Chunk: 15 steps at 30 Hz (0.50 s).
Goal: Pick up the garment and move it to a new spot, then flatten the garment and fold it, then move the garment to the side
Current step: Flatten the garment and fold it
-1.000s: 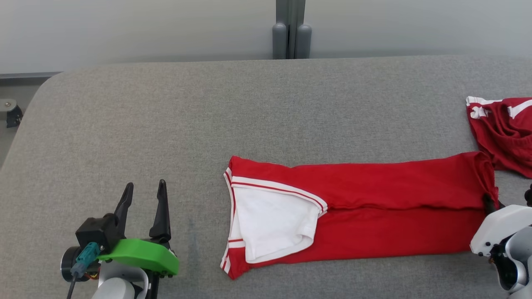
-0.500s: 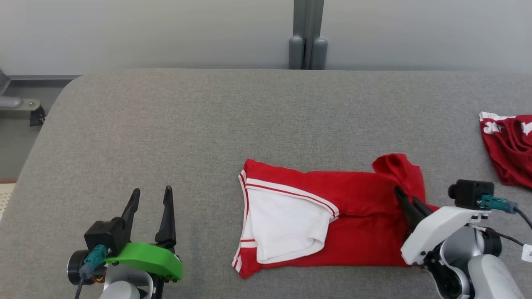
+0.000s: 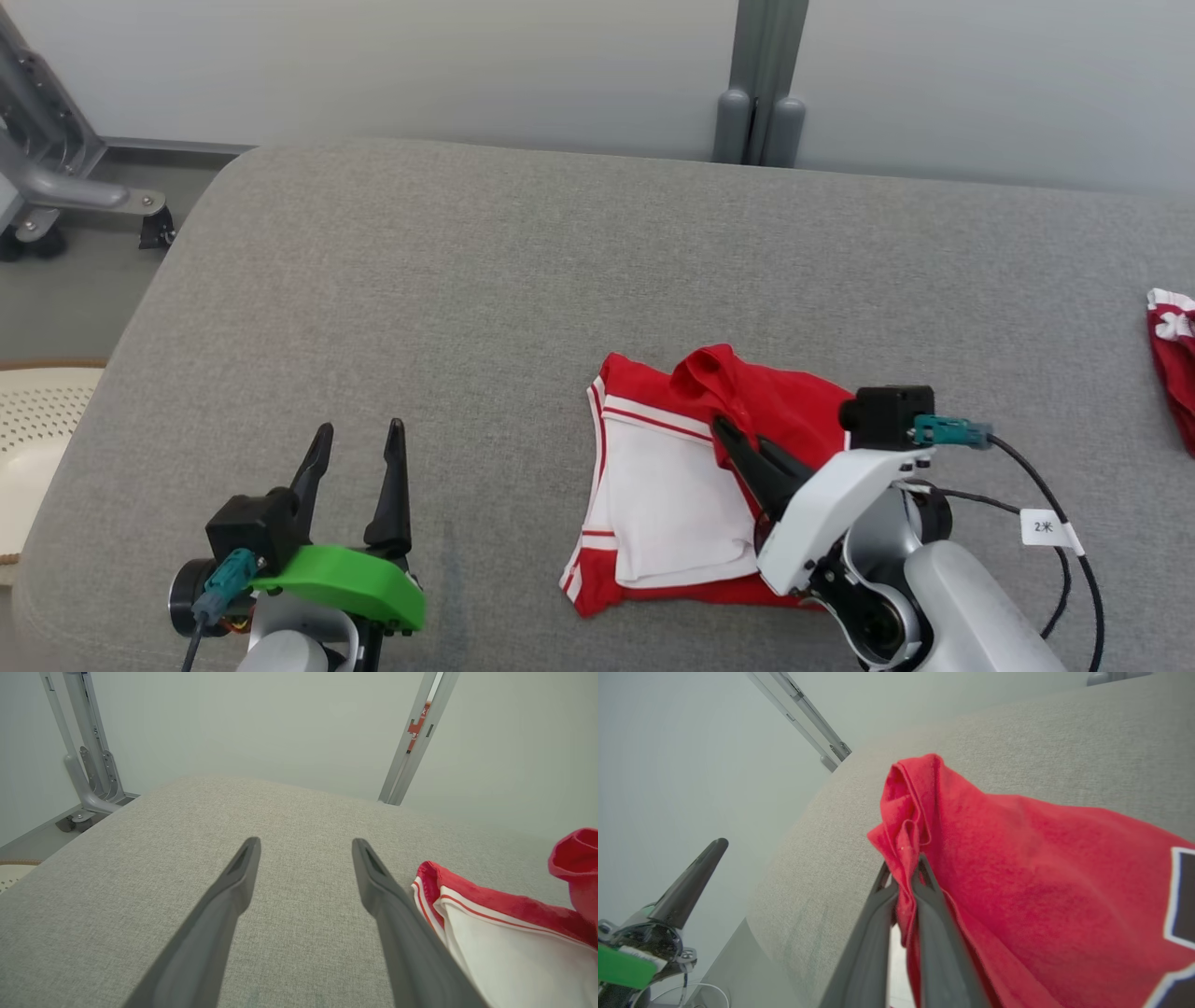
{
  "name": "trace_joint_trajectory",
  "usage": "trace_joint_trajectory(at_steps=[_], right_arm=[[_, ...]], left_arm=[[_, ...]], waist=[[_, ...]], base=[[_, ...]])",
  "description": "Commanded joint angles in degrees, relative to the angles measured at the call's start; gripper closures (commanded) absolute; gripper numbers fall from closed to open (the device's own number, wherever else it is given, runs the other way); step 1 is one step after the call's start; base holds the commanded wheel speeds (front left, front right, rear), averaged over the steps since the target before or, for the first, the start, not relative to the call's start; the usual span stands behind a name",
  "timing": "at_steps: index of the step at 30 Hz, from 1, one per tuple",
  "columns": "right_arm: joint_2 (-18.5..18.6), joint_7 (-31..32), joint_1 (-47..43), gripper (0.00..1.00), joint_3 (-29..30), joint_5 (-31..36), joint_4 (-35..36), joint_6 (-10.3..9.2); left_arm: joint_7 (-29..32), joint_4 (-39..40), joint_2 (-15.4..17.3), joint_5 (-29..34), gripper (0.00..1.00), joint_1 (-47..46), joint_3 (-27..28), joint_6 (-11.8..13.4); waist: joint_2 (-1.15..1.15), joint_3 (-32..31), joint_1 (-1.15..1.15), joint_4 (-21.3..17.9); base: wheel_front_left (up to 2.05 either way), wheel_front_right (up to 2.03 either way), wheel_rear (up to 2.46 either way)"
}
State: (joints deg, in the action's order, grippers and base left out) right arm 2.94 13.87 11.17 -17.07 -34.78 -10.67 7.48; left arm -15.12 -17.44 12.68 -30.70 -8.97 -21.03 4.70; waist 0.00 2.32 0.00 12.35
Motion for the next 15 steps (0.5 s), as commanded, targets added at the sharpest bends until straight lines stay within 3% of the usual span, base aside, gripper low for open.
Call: trace_joint_trajectory(at_steps=[1,14,15], right_arm=[[0.01,-1.05,1.6,1.0,-1.05,-1.12,-1.48,0.02],[0.04,-9.16,12.27,1.0,-11.05,-10.99,-20.01,0.02],[0.03,-9.7,12.94,0.88,-11.78,-11.56,-21.13,0.02]], left_arm=[[0.0,-0.21,-0.26,0.64,0.0,-1.39,-0.14,-0.19],[-0.01,-1.54,-1.99,1.22,0.0,-2.93,-0.11,-1.18],[0.0,-1.63,-2.06,1.26,0.0,-3.0,-0.02,-1.21]], waist=[[0.0,0.73,0.0,1.32],[0.0,2.41,0.0,5.01],[0.0,2.43,0.0,5.02]], base=[[0.0,0.0,0.0],[0.0,0.0,0.0],[0.0,0.0,0.0]])
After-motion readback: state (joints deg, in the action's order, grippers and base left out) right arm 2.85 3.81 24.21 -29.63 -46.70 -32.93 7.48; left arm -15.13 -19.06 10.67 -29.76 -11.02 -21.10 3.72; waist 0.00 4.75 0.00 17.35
